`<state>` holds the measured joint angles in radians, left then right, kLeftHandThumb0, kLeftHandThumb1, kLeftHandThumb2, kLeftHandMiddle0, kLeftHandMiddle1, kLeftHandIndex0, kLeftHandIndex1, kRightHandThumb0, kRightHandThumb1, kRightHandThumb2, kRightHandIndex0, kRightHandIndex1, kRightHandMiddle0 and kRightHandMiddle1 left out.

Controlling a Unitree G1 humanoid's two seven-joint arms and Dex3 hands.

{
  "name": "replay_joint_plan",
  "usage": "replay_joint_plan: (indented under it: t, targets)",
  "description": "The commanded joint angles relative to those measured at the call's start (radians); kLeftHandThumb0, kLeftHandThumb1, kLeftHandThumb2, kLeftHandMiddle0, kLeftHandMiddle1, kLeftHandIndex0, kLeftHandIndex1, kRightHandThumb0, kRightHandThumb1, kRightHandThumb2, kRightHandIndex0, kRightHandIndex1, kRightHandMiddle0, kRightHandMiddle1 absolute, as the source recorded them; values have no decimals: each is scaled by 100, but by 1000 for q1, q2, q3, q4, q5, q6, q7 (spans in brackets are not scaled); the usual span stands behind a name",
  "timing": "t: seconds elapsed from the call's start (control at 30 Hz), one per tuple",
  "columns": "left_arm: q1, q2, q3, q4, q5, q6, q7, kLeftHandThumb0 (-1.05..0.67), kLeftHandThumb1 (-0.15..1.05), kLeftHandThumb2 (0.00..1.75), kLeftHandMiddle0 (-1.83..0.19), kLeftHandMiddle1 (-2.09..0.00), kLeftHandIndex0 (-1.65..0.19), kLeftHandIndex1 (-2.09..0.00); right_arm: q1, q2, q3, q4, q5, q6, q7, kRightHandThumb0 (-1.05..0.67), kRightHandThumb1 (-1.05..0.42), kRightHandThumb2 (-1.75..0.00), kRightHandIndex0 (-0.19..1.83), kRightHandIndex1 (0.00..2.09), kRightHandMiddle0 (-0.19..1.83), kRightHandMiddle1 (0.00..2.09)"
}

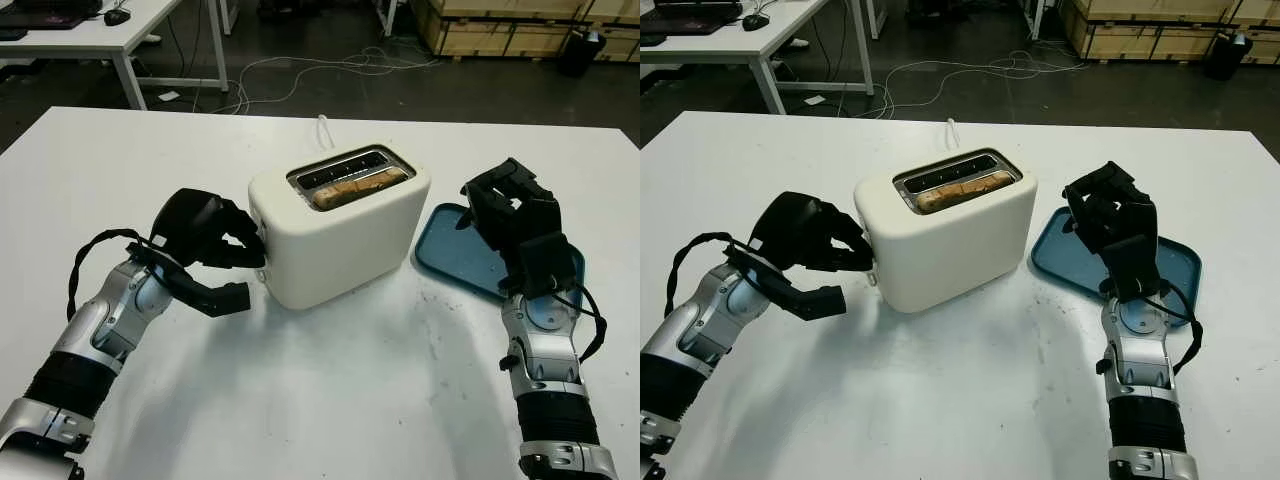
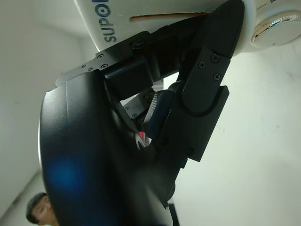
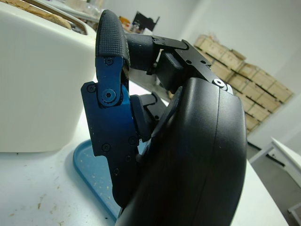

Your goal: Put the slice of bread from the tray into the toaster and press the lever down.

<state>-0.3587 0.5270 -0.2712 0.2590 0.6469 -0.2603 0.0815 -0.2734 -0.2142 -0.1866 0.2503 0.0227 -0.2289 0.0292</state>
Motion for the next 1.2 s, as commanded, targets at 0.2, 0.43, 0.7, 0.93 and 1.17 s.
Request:
replay_joint_plan:
  t: [0.2,0.43,0.7,0.93,1.17]
  targets:
    - [107,-182,-168,277,64,110,25,-64,73,0,-136,-81,-139,-1,14,-12,-3,-12,1,10,4,-55,-92,-26,76,175,72,144]
    - [70,-199,-205,351,39,142,-52,-62,69,0,-144,-69,-143,-1,20,-16,1,-14,-6,10,6,-55,-92,-27,75,175,74,140]
    - [111,-97,-134,41,-82,86,-116,-67,73,1,-140,-61,-137,0,19,-14,12,-36,-11,22,6,-54,-92,-30,77,174,72,146]
    - [169,-31,-5,-178,-310,-69,-101,-75,76,0,-132,-117,-140,-1,20,-15,13,-45,-11,24,12,-56,-92,-30,80,171,74,143]
    - [183,-16,131,-283,-421,-86,-139,-81,80,1,-118,-144,-145,-2,26,-19,17,-71,-14,53,15,-57,-92,-31,83,167,74,143]
